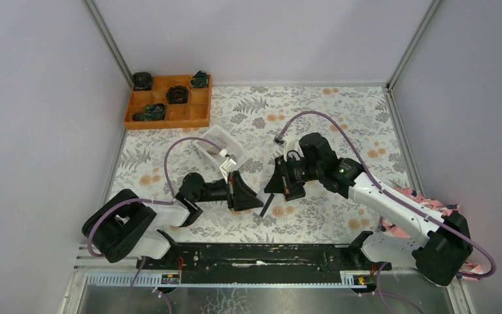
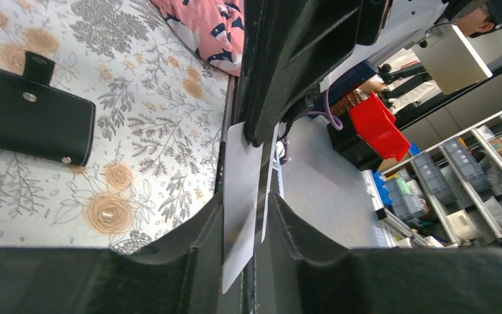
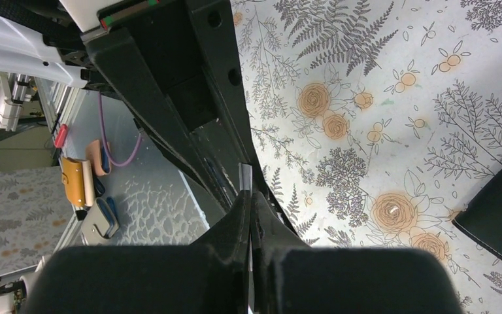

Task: Put the credit cards into the card holder
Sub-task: Pick up the credit card from the storage box.

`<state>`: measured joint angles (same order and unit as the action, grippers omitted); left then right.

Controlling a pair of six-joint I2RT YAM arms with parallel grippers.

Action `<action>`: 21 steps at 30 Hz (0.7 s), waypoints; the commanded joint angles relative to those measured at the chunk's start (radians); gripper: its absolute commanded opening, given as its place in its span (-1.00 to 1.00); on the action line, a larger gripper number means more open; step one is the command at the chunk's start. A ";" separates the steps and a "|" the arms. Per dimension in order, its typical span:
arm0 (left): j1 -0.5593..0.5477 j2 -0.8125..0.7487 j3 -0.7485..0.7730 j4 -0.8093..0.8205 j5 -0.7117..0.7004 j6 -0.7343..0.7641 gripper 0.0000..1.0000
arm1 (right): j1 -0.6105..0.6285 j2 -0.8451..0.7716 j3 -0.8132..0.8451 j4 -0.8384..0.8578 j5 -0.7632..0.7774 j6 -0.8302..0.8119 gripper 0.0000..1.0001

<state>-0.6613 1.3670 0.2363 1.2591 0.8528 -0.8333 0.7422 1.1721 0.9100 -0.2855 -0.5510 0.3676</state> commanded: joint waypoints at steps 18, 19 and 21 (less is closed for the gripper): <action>-0.023 0.156 -0.025 0.329 -0.150 -0.142 -1.00 | -0.053 -0.146 -0.015 0.024 0.162 -0.036 -0.06; -0.043 0.162 -0.020 0.329 -0.178 -0.146 -1.00 | -0.053 -0.165 -0.028 0.034 0.188 -0.032 -0.04; -0.073 0.171 -0.009 0.327 -0.244 -0.153 -1.00 | -0.054 -0.206 -0.059 0.059 0.234 -0.021 0.00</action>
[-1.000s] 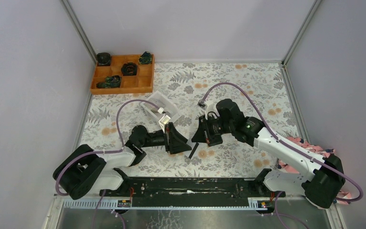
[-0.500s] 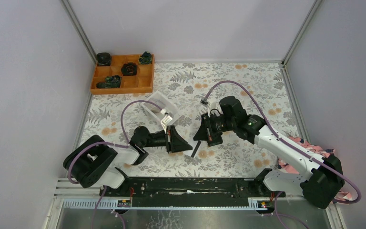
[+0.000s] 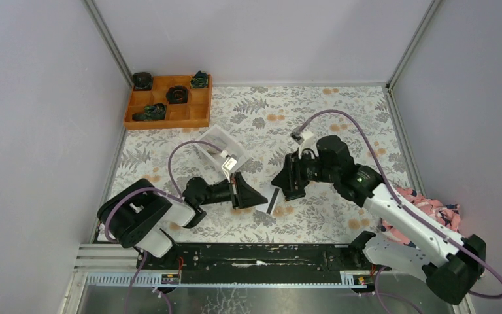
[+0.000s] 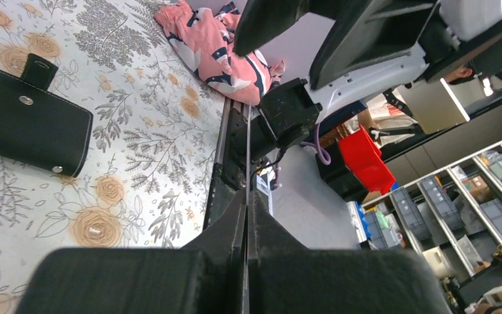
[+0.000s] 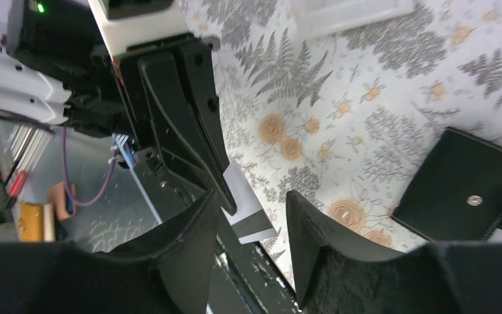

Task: Put the credit cards into the card holder
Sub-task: Pick up the credit card from the storage box.

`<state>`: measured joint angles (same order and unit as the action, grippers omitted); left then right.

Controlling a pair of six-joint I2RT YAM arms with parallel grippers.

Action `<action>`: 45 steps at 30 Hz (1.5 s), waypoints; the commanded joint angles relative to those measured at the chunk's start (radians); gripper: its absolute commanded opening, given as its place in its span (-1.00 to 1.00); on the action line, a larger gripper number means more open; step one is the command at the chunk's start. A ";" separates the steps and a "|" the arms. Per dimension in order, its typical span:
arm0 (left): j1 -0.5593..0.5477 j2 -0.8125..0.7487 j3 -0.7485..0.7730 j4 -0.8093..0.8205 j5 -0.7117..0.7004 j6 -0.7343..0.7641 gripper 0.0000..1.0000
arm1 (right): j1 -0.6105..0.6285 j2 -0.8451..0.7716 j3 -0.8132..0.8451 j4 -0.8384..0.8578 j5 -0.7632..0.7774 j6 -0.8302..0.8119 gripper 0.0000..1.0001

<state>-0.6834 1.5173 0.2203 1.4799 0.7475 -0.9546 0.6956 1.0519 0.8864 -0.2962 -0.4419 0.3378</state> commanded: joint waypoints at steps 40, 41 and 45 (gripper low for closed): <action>-0.186 0.175 0.138 0.123 -0.548 -0.197 -1.00 | -0.019 -0.322 -0.487 0.550 0.313 0.250 0.00; -0.186 0.175 0.140 0.124 -0.543 -0.198 -1.00 | -0.021 -0.316 -0.493 0.567 0.304 0.256 -0.01; -0.188 0.179 0.154 0.123 -0.526 -0.203 -1.00 | -0.033 -0.296 -0.512 0.616 0.272 0.283 -0.05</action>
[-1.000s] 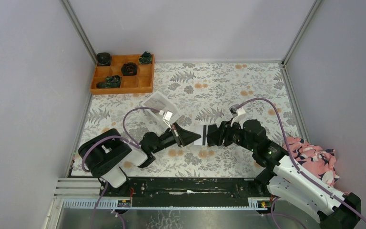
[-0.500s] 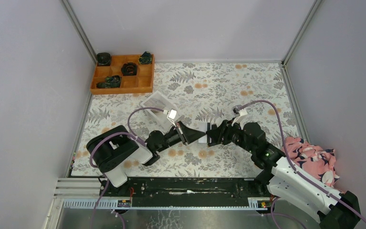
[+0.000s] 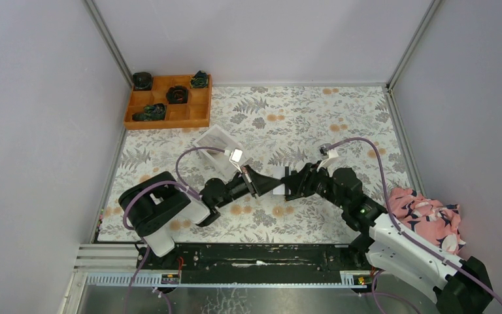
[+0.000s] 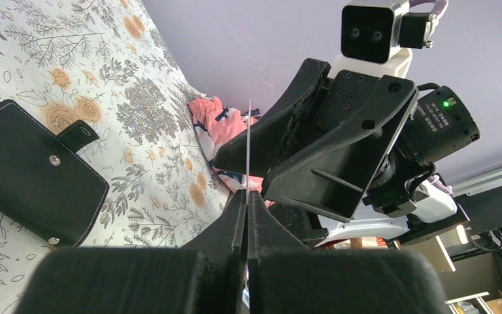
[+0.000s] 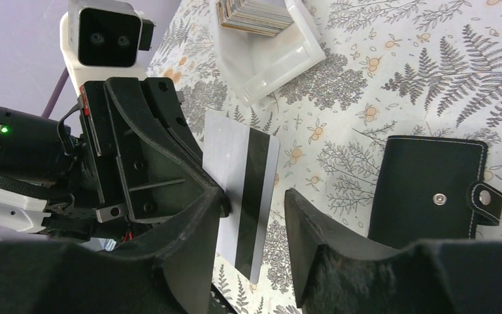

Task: Put the credit cards into the card holder
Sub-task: Pick up the credit card from the storage box.

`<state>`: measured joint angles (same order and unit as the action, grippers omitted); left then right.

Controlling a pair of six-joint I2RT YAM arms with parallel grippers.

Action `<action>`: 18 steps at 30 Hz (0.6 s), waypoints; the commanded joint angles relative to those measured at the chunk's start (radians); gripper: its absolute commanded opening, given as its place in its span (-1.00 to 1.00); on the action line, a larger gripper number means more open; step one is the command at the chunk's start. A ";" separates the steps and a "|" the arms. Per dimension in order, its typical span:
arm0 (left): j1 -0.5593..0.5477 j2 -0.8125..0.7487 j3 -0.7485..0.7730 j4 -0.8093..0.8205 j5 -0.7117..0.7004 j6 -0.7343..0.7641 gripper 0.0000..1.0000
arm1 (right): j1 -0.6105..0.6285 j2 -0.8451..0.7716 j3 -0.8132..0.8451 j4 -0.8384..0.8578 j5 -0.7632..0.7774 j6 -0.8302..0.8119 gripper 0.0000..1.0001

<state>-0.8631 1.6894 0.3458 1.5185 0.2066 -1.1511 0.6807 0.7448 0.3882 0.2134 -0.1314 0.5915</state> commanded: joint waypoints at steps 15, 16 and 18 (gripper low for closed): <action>-0.005 0.066 0.043 0.088 0.004 -0.043 -0.30 | -0.089 -0.011 -0.060 0.224 -0.152 0.114 -1.00; -0.004 0.068 0.038 0.088 -0.006 -0.042 -0.22 | -0.093 -0.012 -0.057 0.220 -0.152 0.112 -1.00; 0.005 0.076 0.026 0.087 -0.020 -0.043 -0.06 | -0.098 -0.012 -0.041 0.190 -0.145 0.098 -1.00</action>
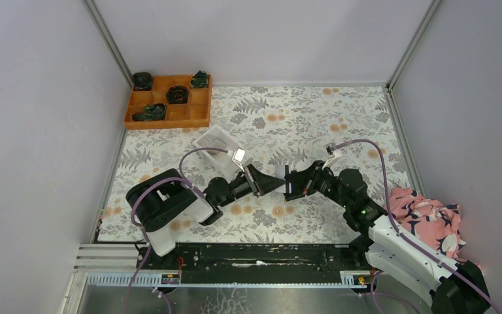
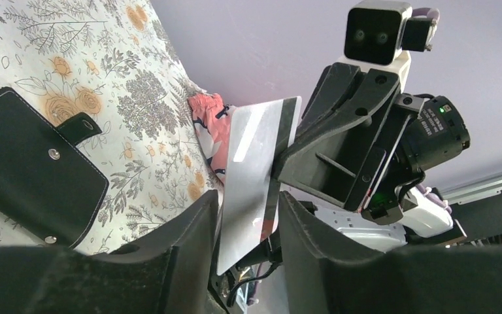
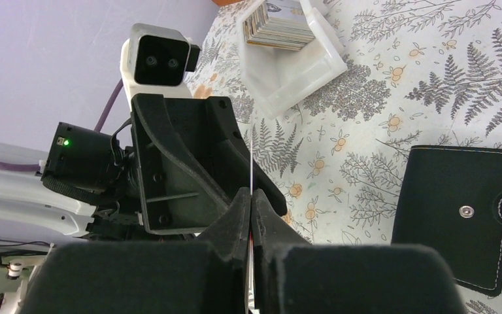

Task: Put the credit cards into the card holder
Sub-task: Pick up the credit card from the storage box.

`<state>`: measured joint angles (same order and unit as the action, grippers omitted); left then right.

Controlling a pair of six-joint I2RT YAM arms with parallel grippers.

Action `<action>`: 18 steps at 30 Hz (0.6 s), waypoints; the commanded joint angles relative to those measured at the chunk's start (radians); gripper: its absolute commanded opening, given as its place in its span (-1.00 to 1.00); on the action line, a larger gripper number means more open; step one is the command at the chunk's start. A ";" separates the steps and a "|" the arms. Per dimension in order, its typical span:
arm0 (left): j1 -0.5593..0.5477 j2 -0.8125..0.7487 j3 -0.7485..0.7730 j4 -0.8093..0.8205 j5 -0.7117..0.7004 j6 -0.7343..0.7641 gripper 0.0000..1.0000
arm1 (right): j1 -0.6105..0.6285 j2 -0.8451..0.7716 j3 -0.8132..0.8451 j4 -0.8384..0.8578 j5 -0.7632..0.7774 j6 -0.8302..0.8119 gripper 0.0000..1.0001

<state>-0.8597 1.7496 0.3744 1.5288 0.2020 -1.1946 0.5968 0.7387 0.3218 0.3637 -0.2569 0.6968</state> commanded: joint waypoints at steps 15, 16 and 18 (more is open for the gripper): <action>0.059 0.118 -0.062 0.071 -0.059 -0.012 0.07 | -0.017 0.116 0.282 -0.371 0.196 -0.248 -1.00; 0.061 0.122 -0.062 0.067 -0.059 -0.012 0.07 | -0.017 0.143 0.310 -0.419 0.215 -0.271 -1.00; 0.065 0.131 -0.059 0.046 -0.060 -0.007 0.07 | -0.017 0.194 0.366 -0.491 0.253 -0.309 -1.00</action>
<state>-0.8082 1.8606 0.3225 1.5337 0.1646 -1.2171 0.5861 0.8669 0.5640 0.0277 -0.1120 0.5018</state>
